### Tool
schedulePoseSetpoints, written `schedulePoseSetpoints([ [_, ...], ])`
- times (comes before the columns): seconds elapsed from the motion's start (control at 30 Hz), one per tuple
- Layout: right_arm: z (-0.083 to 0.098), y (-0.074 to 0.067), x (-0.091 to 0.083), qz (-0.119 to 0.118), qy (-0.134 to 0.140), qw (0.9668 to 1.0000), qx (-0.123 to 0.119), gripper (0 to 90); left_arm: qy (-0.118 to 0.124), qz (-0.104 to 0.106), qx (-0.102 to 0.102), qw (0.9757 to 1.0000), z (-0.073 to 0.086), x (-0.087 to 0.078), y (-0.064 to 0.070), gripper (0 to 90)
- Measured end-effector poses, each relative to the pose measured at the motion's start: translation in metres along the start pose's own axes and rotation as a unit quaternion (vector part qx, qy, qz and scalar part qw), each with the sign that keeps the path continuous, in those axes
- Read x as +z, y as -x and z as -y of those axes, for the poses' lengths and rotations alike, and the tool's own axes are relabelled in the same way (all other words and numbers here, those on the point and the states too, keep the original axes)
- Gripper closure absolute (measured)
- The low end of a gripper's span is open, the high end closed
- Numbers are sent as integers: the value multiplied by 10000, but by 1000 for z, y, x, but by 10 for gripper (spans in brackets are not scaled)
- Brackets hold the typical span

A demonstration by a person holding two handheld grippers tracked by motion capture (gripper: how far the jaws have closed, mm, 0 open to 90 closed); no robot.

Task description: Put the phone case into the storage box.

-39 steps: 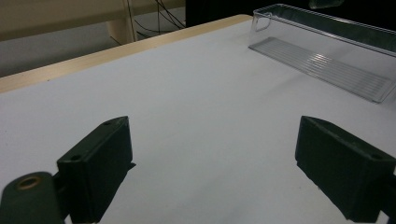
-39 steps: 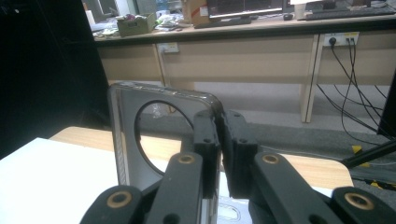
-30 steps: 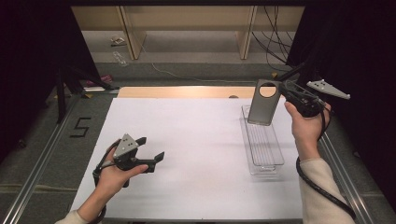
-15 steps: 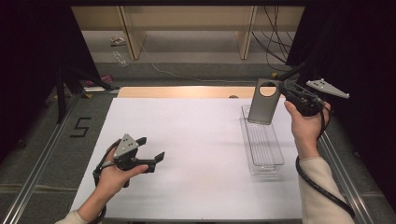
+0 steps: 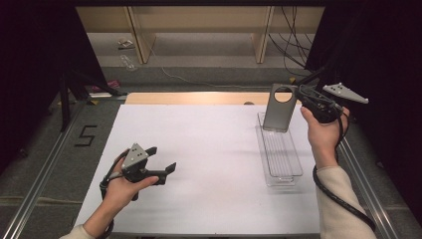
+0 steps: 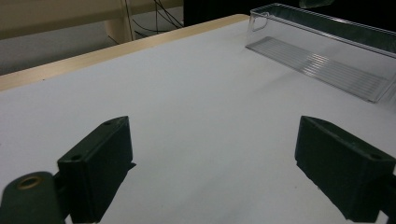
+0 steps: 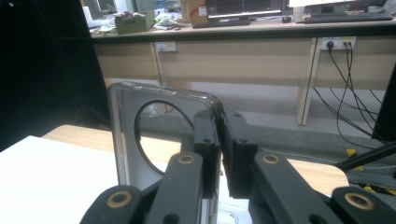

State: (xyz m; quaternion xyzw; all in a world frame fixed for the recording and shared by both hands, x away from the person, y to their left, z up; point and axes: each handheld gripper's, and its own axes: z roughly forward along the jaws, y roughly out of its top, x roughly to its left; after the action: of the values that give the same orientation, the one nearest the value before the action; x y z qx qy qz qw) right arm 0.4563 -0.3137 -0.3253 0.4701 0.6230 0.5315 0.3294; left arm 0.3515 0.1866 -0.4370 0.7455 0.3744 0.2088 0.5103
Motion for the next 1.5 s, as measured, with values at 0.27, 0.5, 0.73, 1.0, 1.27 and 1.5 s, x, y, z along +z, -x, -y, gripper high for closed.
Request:
schedulePoseSetpoints([
  [0.27, 1, 1, 2, 41, -49, 10000, -12, 855, 0, -2, -4, 10000, 0, 0, 0, 109],
  [0.5, 1, 1, 5, 70, -71, 9999, -36, 854, -5, -6, -7, 10000, 0, 0, 0, 110],
  [0.73, -2, 0, 8, 95, -96, 9999, -73, 855, -11, 2, -4, 10000, 0, 0, 0, 110],
  [1.0, -2, 1, 12, 116, -119, 9998, -83, 855, -7, 3, -10, 10000, 0, 0, 0, 111],
  [1.27, -3, 1, 14, 139, -138, 9998, -86, 855, -9, 2, -14, 10000, 1, 1, 0, 112],
  [1.5, -5, 2, 15, 151, -144, 9997, -100, 855, -11, 7, -13, 10000, 1, 1, 0, 113],
])
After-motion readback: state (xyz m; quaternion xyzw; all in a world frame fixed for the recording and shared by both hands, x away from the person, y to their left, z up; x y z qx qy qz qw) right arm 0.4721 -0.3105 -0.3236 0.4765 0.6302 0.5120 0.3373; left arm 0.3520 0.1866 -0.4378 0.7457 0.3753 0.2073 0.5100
